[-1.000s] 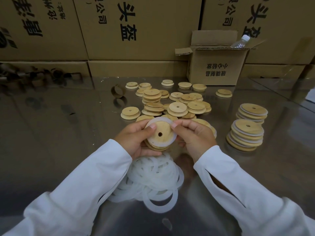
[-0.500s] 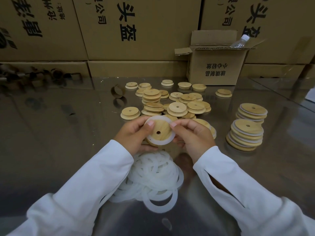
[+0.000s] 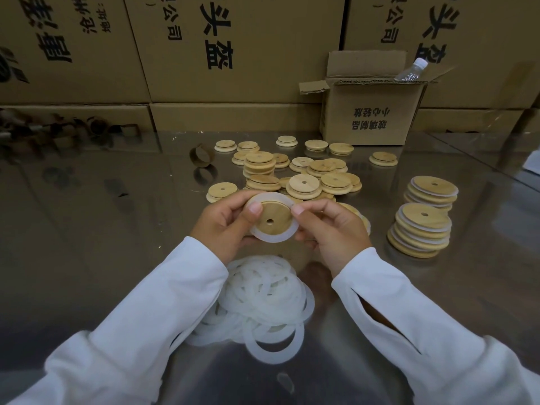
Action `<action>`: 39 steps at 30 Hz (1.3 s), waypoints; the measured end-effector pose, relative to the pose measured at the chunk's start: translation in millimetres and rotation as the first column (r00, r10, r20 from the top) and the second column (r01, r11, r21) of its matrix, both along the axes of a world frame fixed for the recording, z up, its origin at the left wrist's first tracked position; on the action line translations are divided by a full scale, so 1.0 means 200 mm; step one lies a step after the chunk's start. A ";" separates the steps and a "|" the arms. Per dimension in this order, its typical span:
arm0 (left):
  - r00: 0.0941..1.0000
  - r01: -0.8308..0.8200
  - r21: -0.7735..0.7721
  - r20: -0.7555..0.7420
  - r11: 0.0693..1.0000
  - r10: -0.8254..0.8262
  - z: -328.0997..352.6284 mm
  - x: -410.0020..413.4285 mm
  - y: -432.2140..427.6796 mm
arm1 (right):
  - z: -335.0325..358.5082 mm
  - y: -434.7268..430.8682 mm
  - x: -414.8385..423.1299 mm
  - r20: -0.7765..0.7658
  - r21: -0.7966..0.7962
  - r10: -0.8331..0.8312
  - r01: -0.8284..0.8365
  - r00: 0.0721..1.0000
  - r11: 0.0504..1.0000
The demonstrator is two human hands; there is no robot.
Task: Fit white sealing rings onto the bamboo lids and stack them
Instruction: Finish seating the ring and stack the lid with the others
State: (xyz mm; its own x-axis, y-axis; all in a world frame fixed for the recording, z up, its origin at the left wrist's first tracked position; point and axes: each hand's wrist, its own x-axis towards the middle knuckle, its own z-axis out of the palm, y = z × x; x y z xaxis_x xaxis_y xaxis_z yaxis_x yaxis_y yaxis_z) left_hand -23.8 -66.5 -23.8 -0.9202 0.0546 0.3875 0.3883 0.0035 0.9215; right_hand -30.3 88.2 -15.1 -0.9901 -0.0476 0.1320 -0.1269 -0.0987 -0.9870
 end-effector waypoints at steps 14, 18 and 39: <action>0.987 -0.159 -0.041 -0.029 0.986 0.158 -0.02 -0.02 -0.01 | -0.01 -0.01 0.01 -0.169 0.023 0.025 -0.021 0.985 1.000; 0.985 -0.173 -0.035 -0.015 0.984 0.172 -0.02 -0.02 -0.01 | 0.00 -0.01 0.01 -0.179 0.034 0.040 -0.034 0.983 0.999; 0.990 -0.140 0.087 0.046 0.986 0.137 0.02 0.01 0.02 | -0.01 -0.02 0.01 -0.117 -0.005 0.030 -0.031 0.993 1.000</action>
